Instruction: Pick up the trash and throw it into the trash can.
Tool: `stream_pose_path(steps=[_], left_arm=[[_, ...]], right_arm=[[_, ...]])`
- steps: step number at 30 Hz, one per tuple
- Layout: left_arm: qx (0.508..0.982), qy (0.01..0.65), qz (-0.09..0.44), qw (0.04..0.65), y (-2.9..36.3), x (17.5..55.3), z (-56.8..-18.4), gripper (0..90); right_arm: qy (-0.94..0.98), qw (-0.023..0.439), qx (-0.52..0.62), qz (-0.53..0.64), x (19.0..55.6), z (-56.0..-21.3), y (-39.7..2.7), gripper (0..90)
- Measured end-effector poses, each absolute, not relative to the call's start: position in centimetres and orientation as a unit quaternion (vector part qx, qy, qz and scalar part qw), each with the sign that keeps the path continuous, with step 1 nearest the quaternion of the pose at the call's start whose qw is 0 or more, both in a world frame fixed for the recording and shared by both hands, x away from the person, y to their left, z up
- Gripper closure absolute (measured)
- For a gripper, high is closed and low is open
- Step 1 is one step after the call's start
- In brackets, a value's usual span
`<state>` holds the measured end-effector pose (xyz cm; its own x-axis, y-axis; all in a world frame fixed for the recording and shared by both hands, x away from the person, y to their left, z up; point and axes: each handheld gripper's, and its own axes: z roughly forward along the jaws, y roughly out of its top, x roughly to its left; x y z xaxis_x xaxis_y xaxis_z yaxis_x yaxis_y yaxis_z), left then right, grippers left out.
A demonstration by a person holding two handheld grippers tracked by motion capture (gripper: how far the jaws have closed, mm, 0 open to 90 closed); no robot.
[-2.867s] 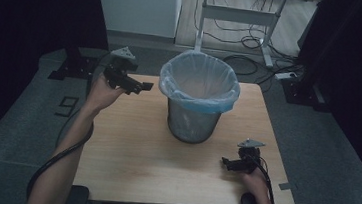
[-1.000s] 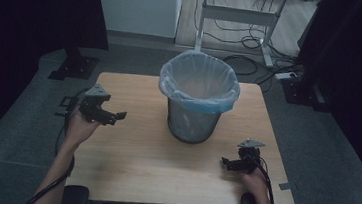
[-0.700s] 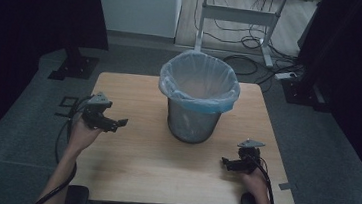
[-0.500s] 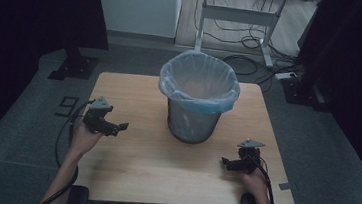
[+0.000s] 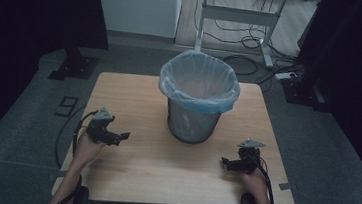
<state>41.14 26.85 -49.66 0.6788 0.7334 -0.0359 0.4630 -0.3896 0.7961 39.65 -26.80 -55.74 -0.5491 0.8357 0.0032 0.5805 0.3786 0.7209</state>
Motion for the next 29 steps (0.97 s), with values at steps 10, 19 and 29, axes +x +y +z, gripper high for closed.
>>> stream_pose_path(steps=[10, 19, 29], left_arm=[[0.830, 0.369, 0.161, 0.387, 26.3, 40.7, -52.1, 0.0], [0.846, 0.374, 0.154, 0.348, 25.7, 40.5, -54.0, 0.0], [0.855, 0.380, 0.142, 0.323, 25.4, 40.6, -54.8, 0.0]], right_arm=[[0.809, 0.185, 0.437, 0.346, 39.7, -55.7, -26.8, 0.0], [0.809, 0.185, 0.437, 0.346, 39.6, -55.7, -26.8, 0.0], [0.810, 0.185, 0.437, 0.346, 39.6, -55.8, -26.8, 0.0]])
